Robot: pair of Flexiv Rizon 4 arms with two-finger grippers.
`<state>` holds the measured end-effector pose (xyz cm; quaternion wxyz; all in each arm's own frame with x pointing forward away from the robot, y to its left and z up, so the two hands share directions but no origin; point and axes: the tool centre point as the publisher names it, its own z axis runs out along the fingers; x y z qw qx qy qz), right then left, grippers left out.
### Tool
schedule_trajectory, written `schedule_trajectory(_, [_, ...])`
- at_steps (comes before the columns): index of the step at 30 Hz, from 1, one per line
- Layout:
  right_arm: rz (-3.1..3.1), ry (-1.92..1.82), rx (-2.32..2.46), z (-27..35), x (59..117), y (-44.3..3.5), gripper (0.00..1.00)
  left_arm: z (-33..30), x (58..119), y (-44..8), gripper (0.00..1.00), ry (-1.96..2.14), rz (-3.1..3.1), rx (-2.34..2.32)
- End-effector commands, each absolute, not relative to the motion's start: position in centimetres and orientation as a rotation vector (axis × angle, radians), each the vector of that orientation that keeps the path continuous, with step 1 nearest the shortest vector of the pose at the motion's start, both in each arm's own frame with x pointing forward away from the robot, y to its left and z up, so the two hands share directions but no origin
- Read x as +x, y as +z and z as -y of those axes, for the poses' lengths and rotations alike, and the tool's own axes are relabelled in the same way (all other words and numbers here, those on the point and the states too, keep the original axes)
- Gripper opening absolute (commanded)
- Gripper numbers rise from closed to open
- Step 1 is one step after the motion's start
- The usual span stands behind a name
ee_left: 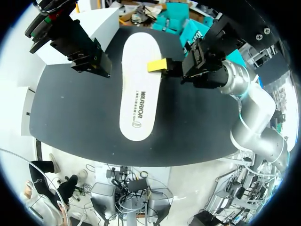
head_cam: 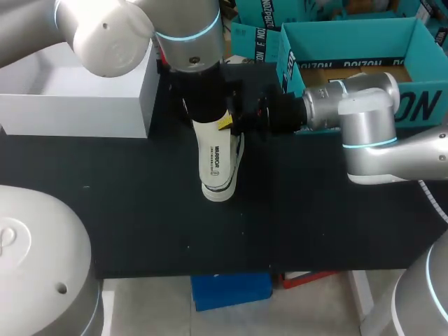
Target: Take the shoe out of the shoebox, open the shoe tongue, remove and reinsert the insole, then place the shoe into the shoebox
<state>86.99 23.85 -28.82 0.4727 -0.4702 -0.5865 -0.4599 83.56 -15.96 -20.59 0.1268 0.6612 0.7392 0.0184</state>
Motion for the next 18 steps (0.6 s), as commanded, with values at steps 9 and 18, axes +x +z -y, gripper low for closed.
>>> schedule_trajectory(9, [1.436,-1.123,-1.151,-24.0,87.1,-28.9,0.00,15.1,88.5,-20.6,1.00,0.069,-2.189,1.929])
schedule_trajectory(18, [1.436,-1.123,-1.151,-24.0,87.1,-28.9,0.00,15.1,92.0,-21.1,1.00,0.057,-2.217,1.908])
